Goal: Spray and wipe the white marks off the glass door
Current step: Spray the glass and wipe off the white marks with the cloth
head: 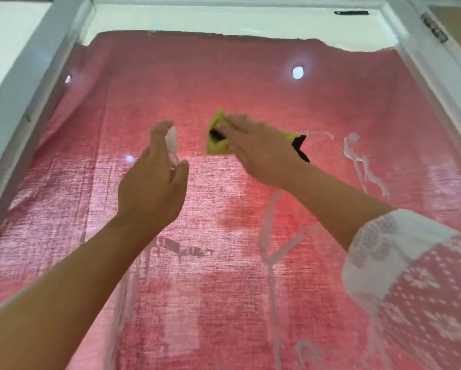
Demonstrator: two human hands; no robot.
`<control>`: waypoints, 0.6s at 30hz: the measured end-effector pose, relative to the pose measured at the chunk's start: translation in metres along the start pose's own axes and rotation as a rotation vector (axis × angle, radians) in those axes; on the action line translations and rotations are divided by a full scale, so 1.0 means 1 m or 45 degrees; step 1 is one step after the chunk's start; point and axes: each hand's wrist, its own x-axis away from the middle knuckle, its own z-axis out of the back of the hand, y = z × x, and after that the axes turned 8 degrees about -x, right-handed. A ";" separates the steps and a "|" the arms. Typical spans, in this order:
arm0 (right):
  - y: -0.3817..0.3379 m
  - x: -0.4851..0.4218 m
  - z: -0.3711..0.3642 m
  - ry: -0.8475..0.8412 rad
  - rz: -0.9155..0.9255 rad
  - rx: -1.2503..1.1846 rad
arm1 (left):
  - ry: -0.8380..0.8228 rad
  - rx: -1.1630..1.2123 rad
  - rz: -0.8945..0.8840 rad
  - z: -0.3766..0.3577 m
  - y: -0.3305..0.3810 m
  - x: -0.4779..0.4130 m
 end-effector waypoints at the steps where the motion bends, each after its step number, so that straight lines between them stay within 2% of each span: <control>1: 0.002 -0.007 0.001 0.028 -0.103 0.019 | 0.003 0.004 -0.006 -0.001 0.002 0.000; 4: -0.005 -0.016 -0.004 0.083 -0.238 0.041 | 0.000 0.038 -0.014 -0.004 0.007 -0.003; 8: -0.012 0.013 -0.006 0.043 0.106 -0.049 | 0.013 0.021 -0.002 -0.005 0.014 -0.011; 10: -0.001 0.028 -0.002 0.057 0.170 -0.094 | 0.021 0.024 -0.007 -0.006 0.019 -0.013; 16: 0.016 0.012 0.005 0.170 -0.173 -0.074 | -0.022 0.049 -0.054 -0.015 0.031 -0.009; 18: 0.009 0.011 0.002 0.175 -0.187 -0.076 | -0.018 0.048 -0.049 -0.017 0.034 -0.009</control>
